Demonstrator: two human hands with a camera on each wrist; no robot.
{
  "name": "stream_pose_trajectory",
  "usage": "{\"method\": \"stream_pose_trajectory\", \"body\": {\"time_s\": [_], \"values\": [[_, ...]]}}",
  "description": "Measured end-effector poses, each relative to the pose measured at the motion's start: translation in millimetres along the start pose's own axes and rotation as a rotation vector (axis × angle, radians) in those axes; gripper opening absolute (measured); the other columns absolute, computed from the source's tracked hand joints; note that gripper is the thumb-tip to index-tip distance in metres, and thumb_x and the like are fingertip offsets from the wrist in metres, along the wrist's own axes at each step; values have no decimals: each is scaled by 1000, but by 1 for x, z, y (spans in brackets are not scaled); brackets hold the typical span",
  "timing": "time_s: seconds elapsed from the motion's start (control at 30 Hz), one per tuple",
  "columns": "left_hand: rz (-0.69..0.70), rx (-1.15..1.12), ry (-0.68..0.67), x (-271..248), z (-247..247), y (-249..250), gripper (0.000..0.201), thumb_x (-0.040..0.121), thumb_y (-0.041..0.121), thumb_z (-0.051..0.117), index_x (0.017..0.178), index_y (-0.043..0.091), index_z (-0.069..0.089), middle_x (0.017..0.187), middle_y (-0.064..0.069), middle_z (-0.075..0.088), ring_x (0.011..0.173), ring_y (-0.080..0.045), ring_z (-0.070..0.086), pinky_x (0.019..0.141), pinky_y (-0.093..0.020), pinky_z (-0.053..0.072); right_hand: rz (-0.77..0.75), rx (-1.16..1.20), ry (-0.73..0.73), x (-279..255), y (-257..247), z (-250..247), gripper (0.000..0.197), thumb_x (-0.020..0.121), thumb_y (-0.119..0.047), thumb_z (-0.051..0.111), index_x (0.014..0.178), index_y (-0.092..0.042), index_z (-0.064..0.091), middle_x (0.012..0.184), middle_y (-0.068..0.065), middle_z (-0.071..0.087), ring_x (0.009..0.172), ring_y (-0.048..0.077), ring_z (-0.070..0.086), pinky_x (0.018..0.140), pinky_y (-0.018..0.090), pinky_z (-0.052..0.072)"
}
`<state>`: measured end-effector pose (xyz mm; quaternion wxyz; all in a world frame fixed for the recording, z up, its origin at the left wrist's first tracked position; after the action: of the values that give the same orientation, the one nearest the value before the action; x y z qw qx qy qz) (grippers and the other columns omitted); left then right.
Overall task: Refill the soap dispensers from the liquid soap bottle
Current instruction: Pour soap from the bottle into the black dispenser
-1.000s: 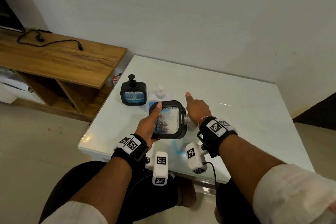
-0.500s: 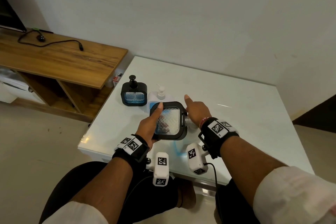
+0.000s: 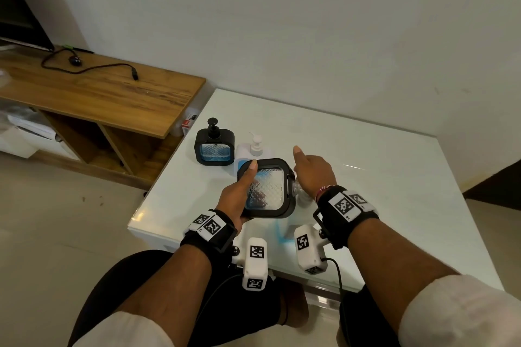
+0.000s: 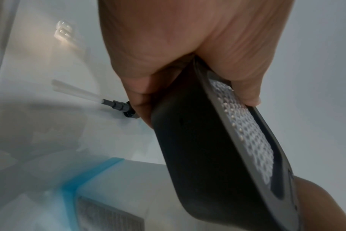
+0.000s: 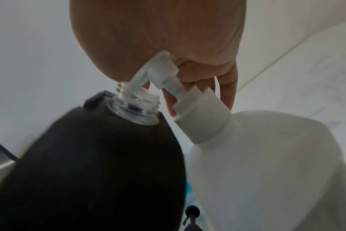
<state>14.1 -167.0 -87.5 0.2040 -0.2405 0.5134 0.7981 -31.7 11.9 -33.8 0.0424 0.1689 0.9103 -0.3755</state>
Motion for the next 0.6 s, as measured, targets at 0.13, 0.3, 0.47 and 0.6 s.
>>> {"method": "stream_pose_trajectory", "body": {"time_s": [0.13,0.3,0.47,0.6], "values": [[-8,-13,0,0,0,1,79,60,64,77,121,15,71,112,-6,78,104,-27,74,82,-41,62,-169,139,113,-6,-27,-16,59,101,-49,33,87,-1,64,83,13,69,83,28,64,76,37,46],[-11,-2,2,0,1,2,74,64,64,76,121,16,71,111,-6,78,103,-25,74,78,-38,62,-190,582,106,-11,-43,-18,43,101,-45,40,91,-12,64,78,15,70,73,22,65,80,42,54],[-18,-13,-8,-1,3,2,78,60,63,76,121,16,70,111,-6,78,101,-24,74,71,-35,61,-187,575,129,-18,-38,-9,47,102,-49,35,92,-13,64,78,15,69,73,24,66,78,41,56],[-20,5,-14,-1,5,-2,82,58,64,76,123,15,70,112,-7,77,103,-26,74,77,-37,62,-198,564,110,-20,-35,-7,48,102,-50,33,95,-15,64,79,13,69,76,23,66,80,37,54]]}}
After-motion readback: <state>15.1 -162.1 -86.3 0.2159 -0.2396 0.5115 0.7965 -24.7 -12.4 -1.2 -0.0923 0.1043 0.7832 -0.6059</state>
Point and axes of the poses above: each hand's wrist, its own x-axis towards the middle knuckle, its own z-axis out of the palm, y = z × x, the point moved 6 cm from there along x, towards the middle knuckle
